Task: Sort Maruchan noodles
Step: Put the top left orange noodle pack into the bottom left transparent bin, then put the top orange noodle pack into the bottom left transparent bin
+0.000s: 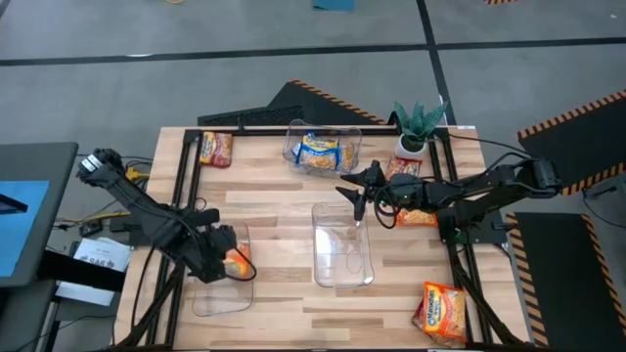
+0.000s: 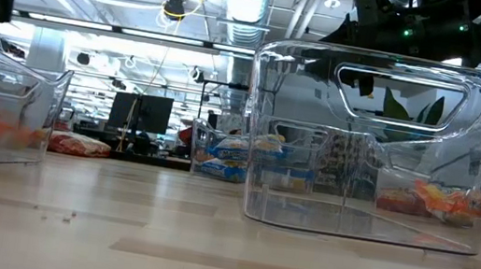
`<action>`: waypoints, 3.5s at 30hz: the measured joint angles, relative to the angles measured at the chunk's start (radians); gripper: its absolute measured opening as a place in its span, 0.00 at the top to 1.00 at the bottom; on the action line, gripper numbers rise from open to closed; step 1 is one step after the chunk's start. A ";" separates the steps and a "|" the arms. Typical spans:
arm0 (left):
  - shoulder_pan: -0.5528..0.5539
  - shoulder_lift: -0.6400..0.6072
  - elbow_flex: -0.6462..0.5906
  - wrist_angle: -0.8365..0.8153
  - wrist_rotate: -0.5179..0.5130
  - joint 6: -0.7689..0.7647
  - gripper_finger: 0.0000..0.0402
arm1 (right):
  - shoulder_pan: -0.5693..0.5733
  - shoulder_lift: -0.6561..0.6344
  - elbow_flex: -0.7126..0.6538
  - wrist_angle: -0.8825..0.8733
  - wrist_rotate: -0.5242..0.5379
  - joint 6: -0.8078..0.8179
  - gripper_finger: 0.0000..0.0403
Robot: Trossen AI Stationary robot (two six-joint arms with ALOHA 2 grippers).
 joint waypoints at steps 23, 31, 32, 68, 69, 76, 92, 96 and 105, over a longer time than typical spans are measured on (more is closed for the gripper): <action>0.135 -0.476 -0.299 0.647 -0.353 0.635 0.58 | 0.045 -0.003 0.481 -0.983 0.393 0.184 0.46; 0.520 -0.572 -0.478 0.974 0.130 0.824 0.58 | -0.007 -0.002 0.566 -1.521 0.226 0.509 0.46; 0.562 -0.572 -0.478 0.973 0.181 0.820 0.58 | -0.015 -0.002 0.566 -1.587 0.184 0.548 0.46; 0.697 -0.573 -0.478 0.969 0.292 0.733 0.58 | -0.063 0.293 0.249 -1.629 0.107 0.918 0.47; 0.697 -0.573 -0.478 0.968 0.292 0.733 0.58 | -0.061 0.307 0.250 -1.631 0.105 0.916 0.47; 0.697 -0.573 -0.478 0.967 0.290 0.733 0.58 | -0.019 0.359 0.250 -1.639 0.102 0.900 0.73; 0.697 -0.574 -0.477 0.975 0.276 0.735 0.58 | 0.168 0.155 0.446 -1.856 0.216 0.922 0.98; 0.697 -0.574 -0.477 0.975 0.275 0.736 0.58 | 0.216 0.090 0.544 -1.857 0.329 0.916 0.98; 0.697 -0.574 -0.477 0.957 0.276 0.736 0.58 | 0.265 0.062 0.725 -1.780 0.548 0.744 0.98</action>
